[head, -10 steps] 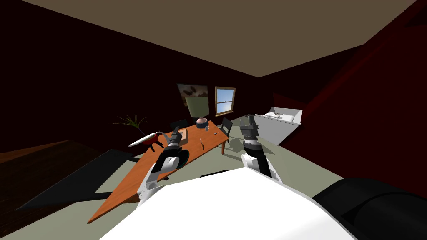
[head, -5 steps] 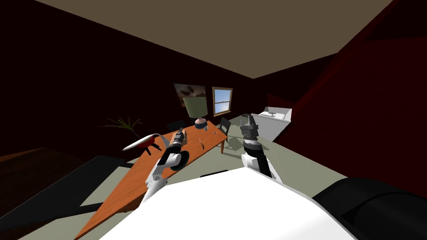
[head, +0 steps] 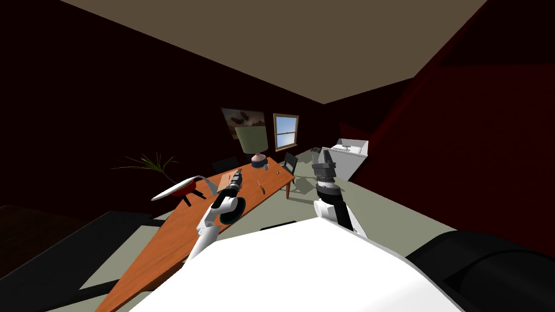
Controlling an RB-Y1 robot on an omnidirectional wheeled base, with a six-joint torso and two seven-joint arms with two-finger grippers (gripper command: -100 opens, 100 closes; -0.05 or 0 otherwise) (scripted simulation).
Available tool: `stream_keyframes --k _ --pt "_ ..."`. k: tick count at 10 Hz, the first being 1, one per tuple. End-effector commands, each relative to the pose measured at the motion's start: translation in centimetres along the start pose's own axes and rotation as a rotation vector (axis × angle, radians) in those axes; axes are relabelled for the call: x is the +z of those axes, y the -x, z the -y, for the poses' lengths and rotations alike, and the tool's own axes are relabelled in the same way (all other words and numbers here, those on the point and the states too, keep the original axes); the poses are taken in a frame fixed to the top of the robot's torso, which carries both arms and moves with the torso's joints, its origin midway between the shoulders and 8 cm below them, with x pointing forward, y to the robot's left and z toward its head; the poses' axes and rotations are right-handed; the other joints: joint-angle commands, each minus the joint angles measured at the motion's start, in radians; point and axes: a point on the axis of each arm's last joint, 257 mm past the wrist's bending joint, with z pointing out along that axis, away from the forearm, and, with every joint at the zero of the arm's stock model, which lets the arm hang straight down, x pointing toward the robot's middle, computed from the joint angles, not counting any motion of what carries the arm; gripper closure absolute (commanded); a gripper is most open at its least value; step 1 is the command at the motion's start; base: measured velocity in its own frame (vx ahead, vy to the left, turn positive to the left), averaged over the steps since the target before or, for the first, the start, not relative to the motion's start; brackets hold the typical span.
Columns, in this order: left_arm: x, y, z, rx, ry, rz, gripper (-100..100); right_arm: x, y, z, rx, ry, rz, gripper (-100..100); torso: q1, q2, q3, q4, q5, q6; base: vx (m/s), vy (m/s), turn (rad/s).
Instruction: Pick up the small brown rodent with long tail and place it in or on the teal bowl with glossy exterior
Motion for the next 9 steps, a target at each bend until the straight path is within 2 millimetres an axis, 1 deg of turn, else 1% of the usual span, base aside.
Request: stream_keyframes --k 1,2,3,4,5,6,7,8,9 --pt "0.4 0.0 -1.1 0.001 0.026 -0.002 -100 0.0 0.0 0.0 0.0 0.0 0.0 0 0.0 0.0 0.0 0.0 0.0 0.0 -0.003 0.017 0.025" --pt "1.3 -0.7 -2.0 0.011 0.065 -0.024 -100 0.0 0.0 0.0 0.0 0.0 0.0 0 -0.001 0.0 0.0 0.0 0.0 0.0 -0.008 0.024 -0.127" --pt "1.2 -0.7 -3.2 0.011 0.089 -0.024 -100 0.0 0.0 0.0 0.0 0.0 0.0 0 -0.001 0.0 0.0 0.0 0.0 0.001 -0.008 0.031 -0.098" --pt "2.0 -1.4 -3.9 0.023 0.125 -0.048 -100 0.0 0.0 0.0 0.0 0.0 0.0 0 0.0 0.0 0.0 0.0 0.0 0.0 -0.004 0.031 -0.138" --pt "1.9 -1.4 -5.4 0.022 0.154 -0.048 -100 0.0 0.0 0.0 0.0 0.0 0.0 0 0.0 -0.001 0.0 0.0 0.0 0.001 -0.005 0.038 -0.098" --pt "2.6 -2.2 -6.0 0.035 0.189 -0.073 -100 0.0 0.0 0.0 0.0 0.0 0.0 0 0.0 0.0 0.0 0.0 0.0 0.0 -0.01 0.04 -0.152" --pt "2.4 -2.2 -7.3 0.035 0.214 -0.073 -100 0.0 0.0 0.0 0.0 0.0 0.0 0 0.0 0.0 0.0 0.0 0.0 0.001 -0.008 0.035 -0.078" --pt "2.4 -2.1 -7.6 0.034 0.221 -0.073 -100 0.0 0.0 0.0 0.0 0.0 0.0 0 0.0 0.0 0.0 0.0 0.0 0.0 -0.005 0.013 0.015" --pt "2.9 -2.9 -8.9 0.048 0.271 -0.1 -100 0.0 0.0 0.0 0.0 0.0 0.0 0 -0.001 0.0 0.0 0.0 0.0 0.0 -0.006 0.015 -0.135"
